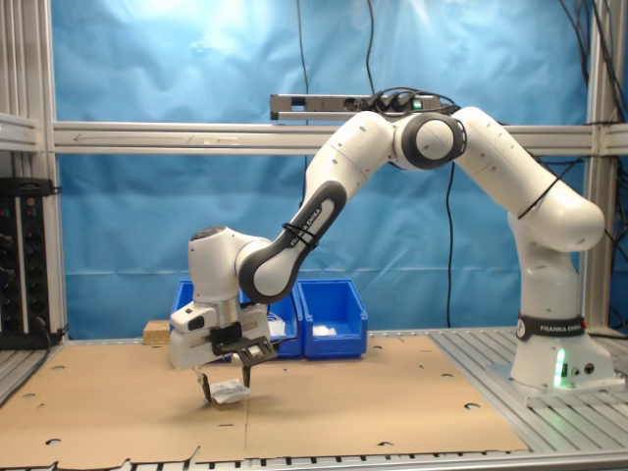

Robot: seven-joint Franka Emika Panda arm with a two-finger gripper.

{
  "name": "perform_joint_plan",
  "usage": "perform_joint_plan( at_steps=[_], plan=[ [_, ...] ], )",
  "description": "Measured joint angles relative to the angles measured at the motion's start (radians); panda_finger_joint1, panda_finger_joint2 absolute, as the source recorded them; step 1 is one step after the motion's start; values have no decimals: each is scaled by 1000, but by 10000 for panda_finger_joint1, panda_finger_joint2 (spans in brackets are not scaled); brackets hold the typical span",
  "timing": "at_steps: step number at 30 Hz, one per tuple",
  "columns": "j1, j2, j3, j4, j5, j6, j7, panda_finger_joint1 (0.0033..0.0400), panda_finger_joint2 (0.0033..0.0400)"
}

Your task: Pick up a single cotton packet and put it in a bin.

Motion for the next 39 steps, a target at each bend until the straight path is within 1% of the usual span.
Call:
perform_joint_plan(
  at_steps=[33, 34, 38, 39],
  plan=[
    [0, 0, 0, 0, 0, 0, 0, 400, 400],
    [0, 0, 0, 0, 0, 0, 0, 328, 328],
    [0, 0, 0, 0, 0, 0, 0, 328, 328],
    [0, 0, 0, 0, 0, 0, 0, 255, 255]
  ],
)
